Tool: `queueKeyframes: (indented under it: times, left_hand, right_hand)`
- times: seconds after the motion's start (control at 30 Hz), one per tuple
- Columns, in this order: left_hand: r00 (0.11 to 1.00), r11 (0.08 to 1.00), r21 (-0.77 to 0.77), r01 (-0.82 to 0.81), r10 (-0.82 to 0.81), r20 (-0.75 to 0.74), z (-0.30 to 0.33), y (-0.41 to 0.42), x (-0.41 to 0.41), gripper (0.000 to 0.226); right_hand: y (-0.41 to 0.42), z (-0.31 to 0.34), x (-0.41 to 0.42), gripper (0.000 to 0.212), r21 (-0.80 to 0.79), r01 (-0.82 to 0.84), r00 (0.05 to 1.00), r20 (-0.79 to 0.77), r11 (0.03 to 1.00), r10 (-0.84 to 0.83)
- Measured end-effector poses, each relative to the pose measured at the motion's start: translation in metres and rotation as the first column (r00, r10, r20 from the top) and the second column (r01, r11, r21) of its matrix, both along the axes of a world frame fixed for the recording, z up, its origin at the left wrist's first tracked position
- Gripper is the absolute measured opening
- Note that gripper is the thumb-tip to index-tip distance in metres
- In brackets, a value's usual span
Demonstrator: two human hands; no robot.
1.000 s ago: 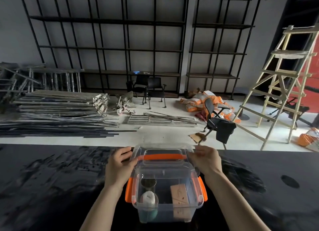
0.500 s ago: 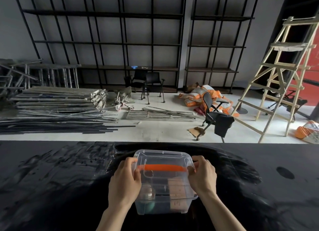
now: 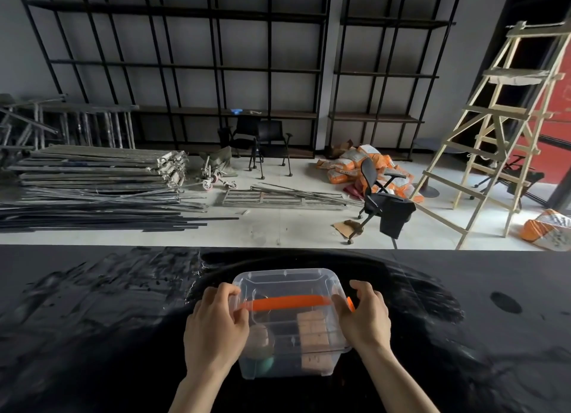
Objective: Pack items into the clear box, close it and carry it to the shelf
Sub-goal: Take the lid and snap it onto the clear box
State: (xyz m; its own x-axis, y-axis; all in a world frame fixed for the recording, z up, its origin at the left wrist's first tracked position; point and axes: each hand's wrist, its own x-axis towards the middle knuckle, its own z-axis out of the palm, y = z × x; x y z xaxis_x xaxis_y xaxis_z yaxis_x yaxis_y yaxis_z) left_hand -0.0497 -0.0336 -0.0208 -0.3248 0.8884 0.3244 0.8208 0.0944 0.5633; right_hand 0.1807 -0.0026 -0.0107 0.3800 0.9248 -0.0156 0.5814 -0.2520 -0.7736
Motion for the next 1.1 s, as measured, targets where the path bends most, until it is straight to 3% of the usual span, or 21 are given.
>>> queueKeyframes:
  times: [0.27,0.43,0.5,0.57,0.63,0.8,1.1]
  left_hand:
    - [0.999,1.000,0.010,0.016,-0.017,0.037,-0.010,0.003,-0.003,0.021]
    - [0.992,1.000,-0.006,-0.025,0.026,0.125,-0.015,0.020,-0.004,0.012]
    - [0.963,0.992,-0.102,-0.070,0.094,0.251,-0.017,0.028,-0.002,0.030]
    - [0.887,0.968,-0.235,-0.086,0.182,0.424,-0.016,0.032,-0.002,0.059]
    - [0.814,0.945,-0.316,-0.084,0.248,0.526,-0.013,0.032,0.000,0.071]
    - [0.892,0.966,-0.176,-0.188,0.243,0.381,-0.007,0.028,0.004,0.059]
    - [0.969,0.983,0.029,-0.180,0.172,0.175,-0.013,0.031,0.005,0.034]
  right_hand:
    - [0.012,-0.004,0.014,0.076,-0.188,-0.020,0.967,-0.252,0.982,-0.028]
    - [0.024,0.000,0.010,0.081,-0.218,-0.010,0.956,-0.288,0.976,-0.055]
    - [0.026,0.000,0.006,0.082,-0.225,0.012,0.958,-0.276,0.974,-0.076]
    - [0.025,0.000,0.003,0.081,-0.222,0.042,0.961,-0.257,0.974,-0.100]
    - [0.022,0.000,0.001,0.080,-0.169,0.083,0.966,-0.231,0.982,-0.121]
    - [0.010,0.001,-0.011,0.058,0.090,0.044,0.997,-0.073,0.995,-0.037]
    - [0.014,-0.001,-0.012,0.045,0.138,-0.044,0.983,0.182,0.989,0.019]
